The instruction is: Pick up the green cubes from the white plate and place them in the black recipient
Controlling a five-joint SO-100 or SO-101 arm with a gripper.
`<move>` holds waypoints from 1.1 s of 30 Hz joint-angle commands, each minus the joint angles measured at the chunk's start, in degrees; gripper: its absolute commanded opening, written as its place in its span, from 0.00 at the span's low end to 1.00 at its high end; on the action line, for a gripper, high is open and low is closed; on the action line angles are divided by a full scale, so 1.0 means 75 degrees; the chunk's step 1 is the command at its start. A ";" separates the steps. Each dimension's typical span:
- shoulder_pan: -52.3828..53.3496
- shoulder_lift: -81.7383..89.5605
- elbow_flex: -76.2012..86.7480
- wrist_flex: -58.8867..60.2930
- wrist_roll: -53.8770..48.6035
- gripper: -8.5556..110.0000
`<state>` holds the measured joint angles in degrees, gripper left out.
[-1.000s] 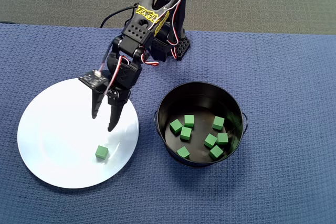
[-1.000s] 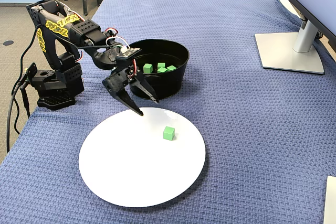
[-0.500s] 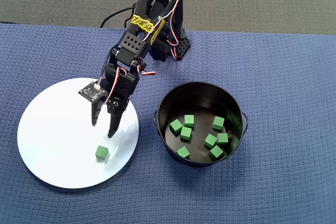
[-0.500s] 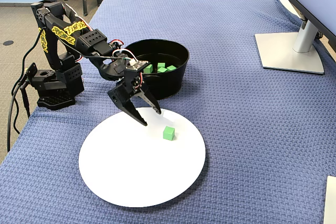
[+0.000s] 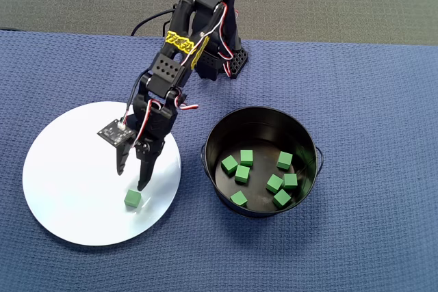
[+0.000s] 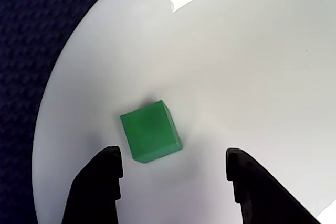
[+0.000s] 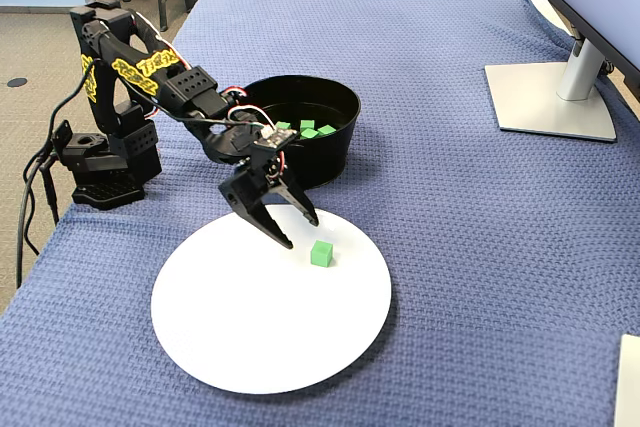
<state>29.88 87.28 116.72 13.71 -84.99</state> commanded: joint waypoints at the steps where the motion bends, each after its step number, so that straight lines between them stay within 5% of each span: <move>1: 0.0082 -0.0164 -0.0762 -0.0023 0.0094 0.22; 33: -0.0199 -0.0574 -0.0516 -0.0961 -0.0082 0.20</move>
<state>29.62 77.52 113.12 5.89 -85.17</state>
